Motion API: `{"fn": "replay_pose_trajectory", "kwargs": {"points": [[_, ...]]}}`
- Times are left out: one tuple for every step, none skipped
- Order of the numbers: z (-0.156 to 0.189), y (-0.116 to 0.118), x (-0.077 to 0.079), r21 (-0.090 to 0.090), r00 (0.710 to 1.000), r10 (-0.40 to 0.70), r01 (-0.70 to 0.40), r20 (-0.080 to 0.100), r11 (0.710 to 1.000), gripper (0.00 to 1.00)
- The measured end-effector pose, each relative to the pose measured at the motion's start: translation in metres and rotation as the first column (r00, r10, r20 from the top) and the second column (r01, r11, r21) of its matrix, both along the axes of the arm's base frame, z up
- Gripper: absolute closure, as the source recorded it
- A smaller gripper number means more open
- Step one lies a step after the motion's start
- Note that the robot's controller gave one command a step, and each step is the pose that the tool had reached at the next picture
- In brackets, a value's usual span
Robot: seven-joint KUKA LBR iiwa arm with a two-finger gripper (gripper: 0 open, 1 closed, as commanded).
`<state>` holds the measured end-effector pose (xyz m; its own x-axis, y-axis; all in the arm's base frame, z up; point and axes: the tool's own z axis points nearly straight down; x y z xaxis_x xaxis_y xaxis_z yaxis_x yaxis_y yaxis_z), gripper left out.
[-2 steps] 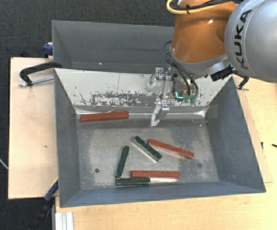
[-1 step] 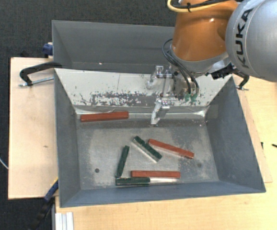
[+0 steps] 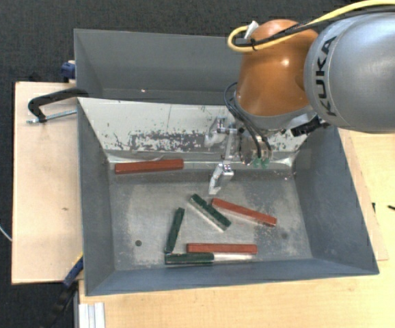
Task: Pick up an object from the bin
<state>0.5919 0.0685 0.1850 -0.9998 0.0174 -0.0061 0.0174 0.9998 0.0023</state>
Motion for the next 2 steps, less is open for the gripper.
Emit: {"fn": "replay_pose_trajectory", "kwargs": {"points": [[-0.033,-0.046,0.004,0.001,0.997,-0.071,0.071,-0.008,0.997,0.00],[-0.107,-0.039,-0.011,-0.002,0.998,0.069,-0.069,-0.013,0.998,1.00]]}}
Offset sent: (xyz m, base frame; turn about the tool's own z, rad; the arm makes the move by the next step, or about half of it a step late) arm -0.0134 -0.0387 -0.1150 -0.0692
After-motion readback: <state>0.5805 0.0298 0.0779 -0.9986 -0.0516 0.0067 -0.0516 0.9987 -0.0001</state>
